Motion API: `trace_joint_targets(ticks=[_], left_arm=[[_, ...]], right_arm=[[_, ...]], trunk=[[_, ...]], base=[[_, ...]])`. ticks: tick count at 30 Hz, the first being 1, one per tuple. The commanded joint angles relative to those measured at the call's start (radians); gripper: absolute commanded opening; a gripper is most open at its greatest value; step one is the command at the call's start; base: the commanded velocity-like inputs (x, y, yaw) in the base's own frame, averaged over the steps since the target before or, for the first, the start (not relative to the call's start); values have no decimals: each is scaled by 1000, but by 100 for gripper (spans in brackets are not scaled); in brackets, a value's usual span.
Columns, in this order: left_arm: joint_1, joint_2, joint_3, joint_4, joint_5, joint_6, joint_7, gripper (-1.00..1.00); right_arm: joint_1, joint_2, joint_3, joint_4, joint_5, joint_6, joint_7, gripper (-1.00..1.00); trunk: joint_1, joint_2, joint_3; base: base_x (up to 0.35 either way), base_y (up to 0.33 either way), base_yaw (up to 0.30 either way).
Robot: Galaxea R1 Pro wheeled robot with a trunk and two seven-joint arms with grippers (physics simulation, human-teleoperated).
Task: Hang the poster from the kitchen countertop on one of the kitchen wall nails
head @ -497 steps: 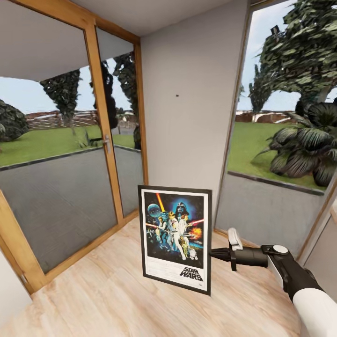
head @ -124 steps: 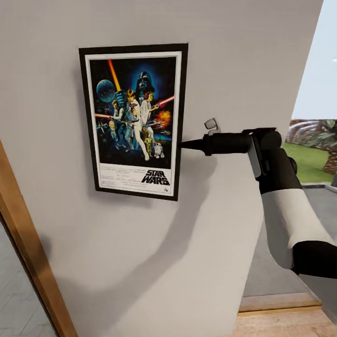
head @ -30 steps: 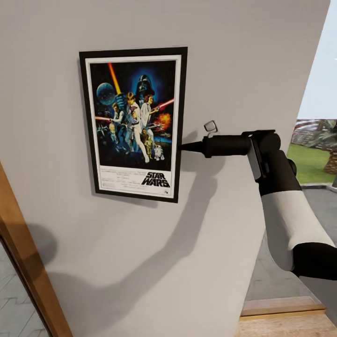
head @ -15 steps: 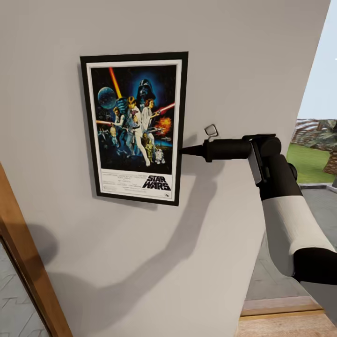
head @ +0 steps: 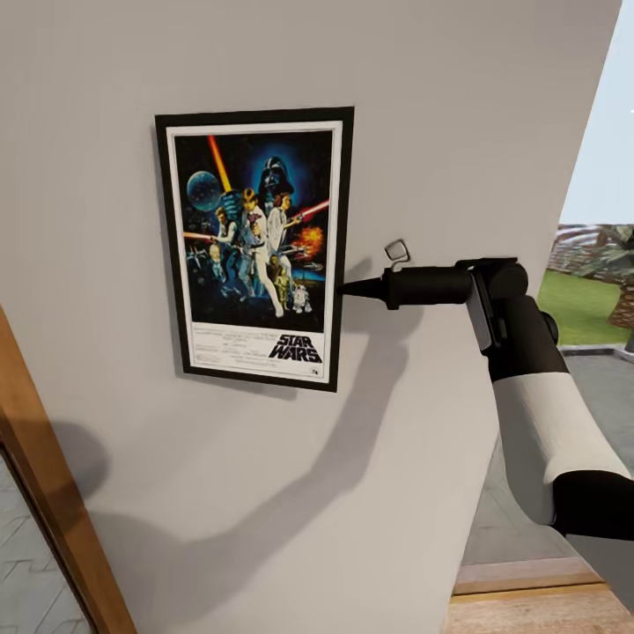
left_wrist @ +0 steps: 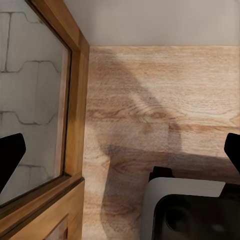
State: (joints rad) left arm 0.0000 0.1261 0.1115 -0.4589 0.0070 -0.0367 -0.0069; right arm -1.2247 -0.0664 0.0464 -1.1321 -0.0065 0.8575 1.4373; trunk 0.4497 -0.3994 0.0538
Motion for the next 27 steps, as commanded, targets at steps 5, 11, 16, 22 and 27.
trace_joint_targets(ticks=[5, 11, 16, 22, 27], left_arm=[[0, 0, 2, 0, 1, -3, -1, 100], [0, 0, 2, 0, 1, -2, -1, 100], [0, 0, 2, 0, 1, -3, -1, 100], [0, 0, 2, 0, 1, -2, -1, 100], [0, 0, 2, 0, 1, -3, -1, 100]], right_arm=[[0, -1, 0, -1, -1, 14, 5, -100], [1, 0, -1, -1, -2, 15, 5, -100], [1, -1, -2, -1, -1, 19, 4, -100], [-1, -1, -2, -2, 0, 24, 2, -100], [-7, -1, -2, -2, 0, 25, 0, -100]], trunk=[[0, -1, 0], [0, -1, 0], [0, -1, 0], [0, -1, 0], [0, -1, 0]], base=[[0, 0, 0], [0, 0, 0], [0, 0, 0], [0, 0, 0], [0, 0, 0]])
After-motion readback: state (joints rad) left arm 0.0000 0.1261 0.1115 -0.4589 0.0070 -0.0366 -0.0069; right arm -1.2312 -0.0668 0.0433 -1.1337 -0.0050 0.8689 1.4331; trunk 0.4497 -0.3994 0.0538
